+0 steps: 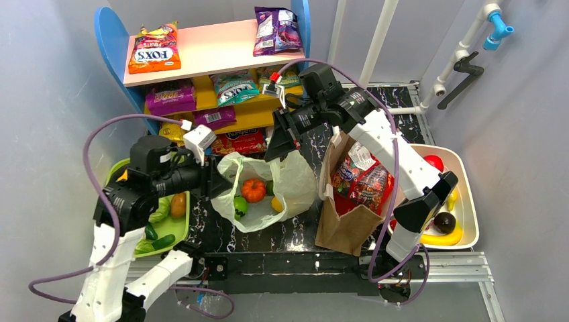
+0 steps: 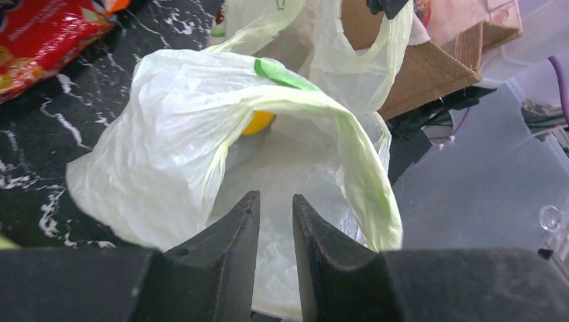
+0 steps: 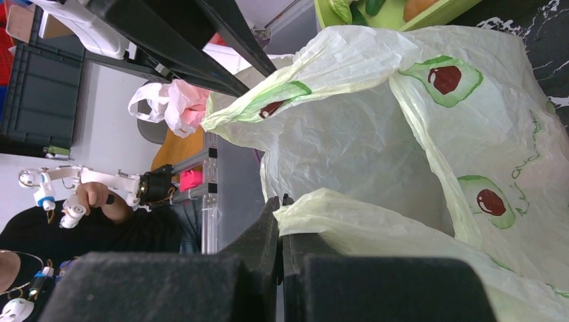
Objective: Place the food into the grocery bag and tie it
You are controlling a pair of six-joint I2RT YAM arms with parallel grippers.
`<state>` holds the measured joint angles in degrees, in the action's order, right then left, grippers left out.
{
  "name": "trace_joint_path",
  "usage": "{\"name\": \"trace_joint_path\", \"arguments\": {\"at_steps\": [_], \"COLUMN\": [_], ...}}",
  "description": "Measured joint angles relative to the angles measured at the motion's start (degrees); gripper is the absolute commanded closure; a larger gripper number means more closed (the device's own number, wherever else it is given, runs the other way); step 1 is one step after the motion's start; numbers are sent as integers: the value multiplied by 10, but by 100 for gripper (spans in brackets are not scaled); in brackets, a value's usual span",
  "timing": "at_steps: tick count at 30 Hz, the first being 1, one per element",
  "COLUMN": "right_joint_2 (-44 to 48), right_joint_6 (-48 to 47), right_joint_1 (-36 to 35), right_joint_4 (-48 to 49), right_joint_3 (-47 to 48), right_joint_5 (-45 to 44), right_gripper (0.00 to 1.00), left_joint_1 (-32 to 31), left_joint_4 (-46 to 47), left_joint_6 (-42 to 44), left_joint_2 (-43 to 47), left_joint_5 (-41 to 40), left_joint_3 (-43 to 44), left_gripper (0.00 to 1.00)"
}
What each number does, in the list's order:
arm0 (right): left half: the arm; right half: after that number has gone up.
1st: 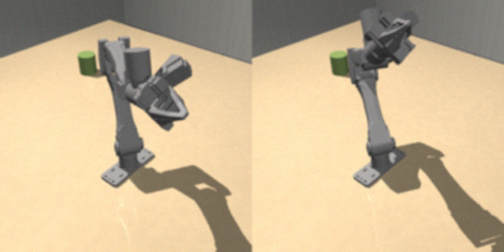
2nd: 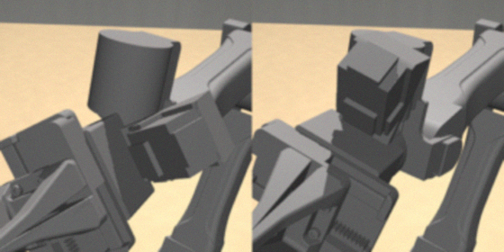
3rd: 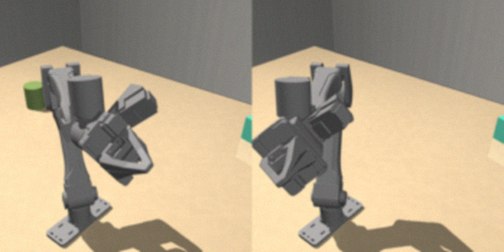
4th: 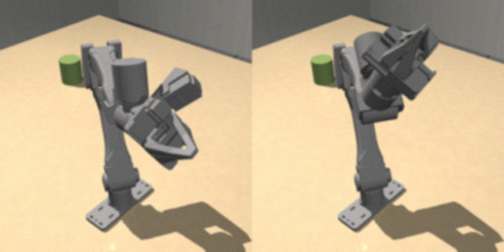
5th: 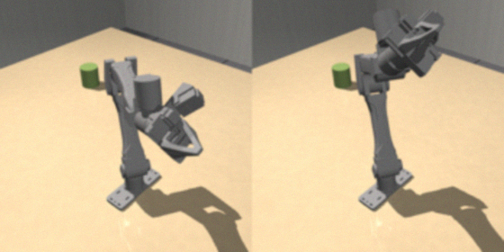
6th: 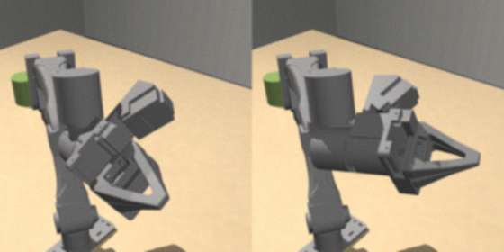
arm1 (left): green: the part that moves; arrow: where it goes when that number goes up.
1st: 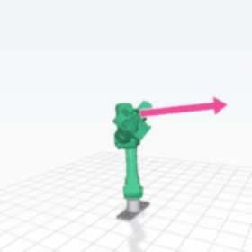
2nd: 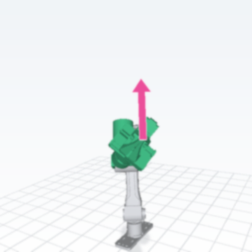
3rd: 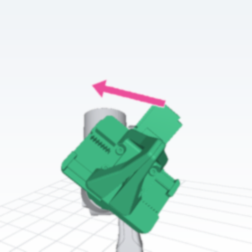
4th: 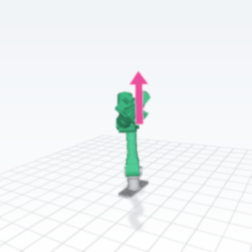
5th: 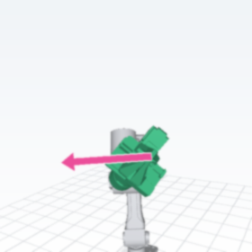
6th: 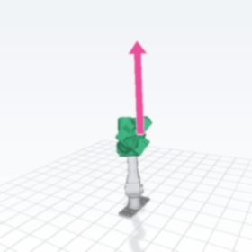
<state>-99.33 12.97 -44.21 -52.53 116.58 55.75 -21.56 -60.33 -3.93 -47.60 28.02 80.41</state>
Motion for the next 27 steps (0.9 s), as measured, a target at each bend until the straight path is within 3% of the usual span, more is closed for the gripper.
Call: {"name": "trace_joint_path", "arguments": {"at_steps": [6,11,18,27], "right_joint_2": [1,7,23,48], "right_joint_6": [-1,-8,-27,-40], "right_joint_1": [0,0,1,3], "right_joint_4": [0,3,2,9], "right_joint_3": [-21,-43,-60,-116], "right_joint_5": [5,22,48,81], "right_gripper": [99,99,99,99], "left_joint_1": [0,0,0,0], "left_joint_4": [60,117,245,431], "left_joint_6": [3,1,-46,-141], "left_joint_2": [-13,-10,-2,18], "left_joint_5": [77,135,208,228], "left_joint_3": [-36,-66,-174,-265], "left_gripper": [74,60,47,30]}}
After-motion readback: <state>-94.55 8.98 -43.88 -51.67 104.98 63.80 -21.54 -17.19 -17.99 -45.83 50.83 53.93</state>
